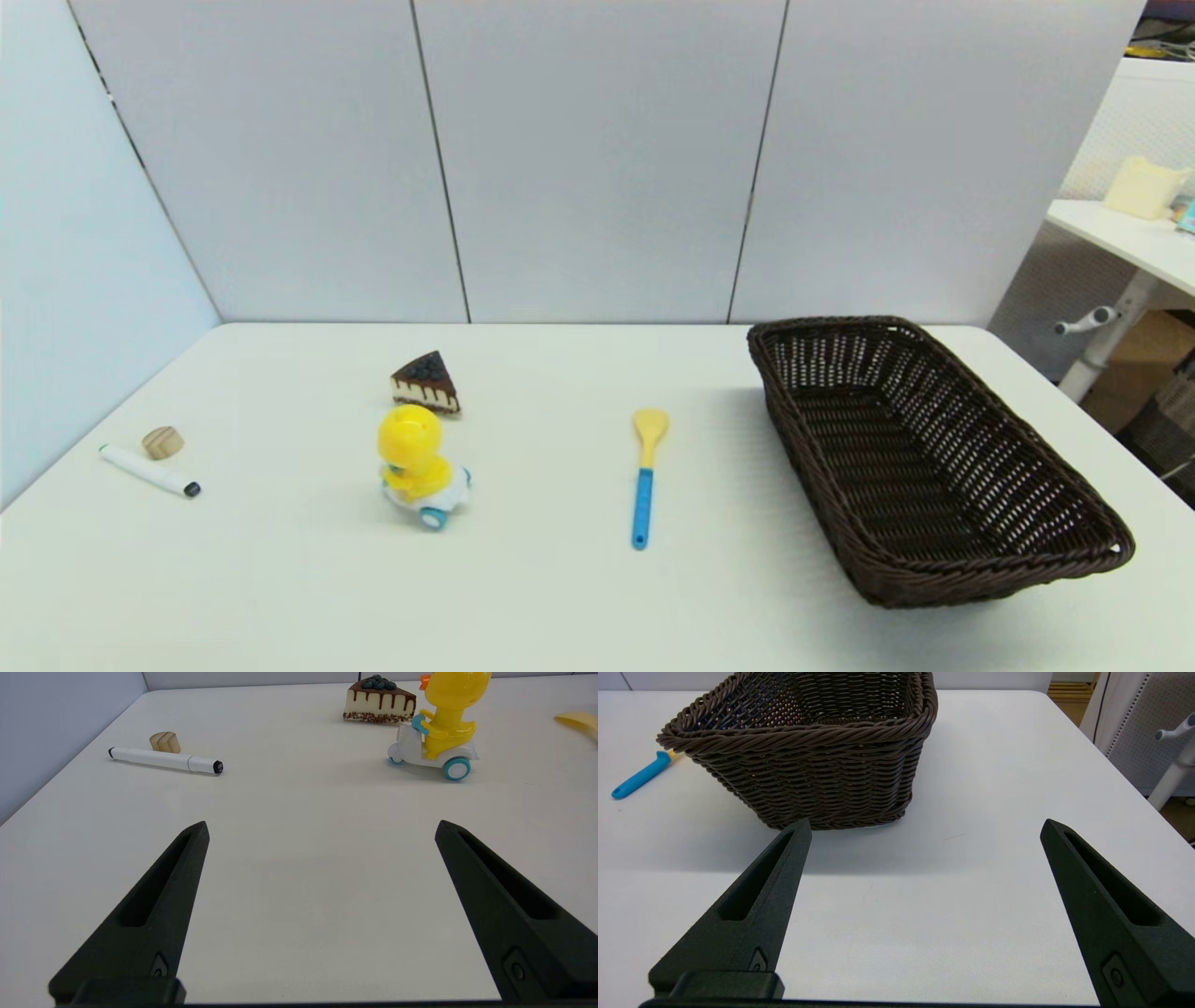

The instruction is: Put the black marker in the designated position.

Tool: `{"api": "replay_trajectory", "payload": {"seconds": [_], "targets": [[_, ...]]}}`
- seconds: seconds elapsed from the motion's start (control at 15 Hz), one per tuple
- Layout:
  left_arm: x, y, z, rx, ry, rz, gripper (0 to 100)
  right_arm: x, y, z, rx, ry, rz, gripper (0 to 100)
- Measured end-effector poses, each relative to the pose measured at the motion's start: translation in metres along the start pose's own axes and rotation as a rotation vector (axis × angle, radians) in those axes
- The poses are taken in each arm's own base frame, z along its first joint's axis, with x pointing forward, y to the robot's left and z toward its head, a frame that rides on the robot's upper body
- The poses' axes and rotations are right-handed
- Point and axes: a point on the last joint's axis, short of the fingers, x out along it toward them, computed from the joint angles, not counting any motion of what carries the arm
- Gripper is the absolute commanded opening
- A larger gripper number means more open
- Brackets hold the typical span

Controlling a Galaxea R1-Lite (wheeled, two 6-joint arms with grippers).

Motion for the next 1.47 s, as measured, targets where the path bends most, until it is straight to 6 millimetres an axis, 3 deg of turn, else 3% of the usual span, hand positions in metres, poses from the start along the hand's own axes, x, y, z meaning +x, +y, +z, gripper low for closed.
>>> {"api": "replay_trajectory", "payload": {"seconds": [1.47], "targets": [[0.0000,0.0000,0.0000,0.000,0.001,0.000,100,0.0000,0.0000,0.0000,-0.002,0.000,0.001,100]]}}
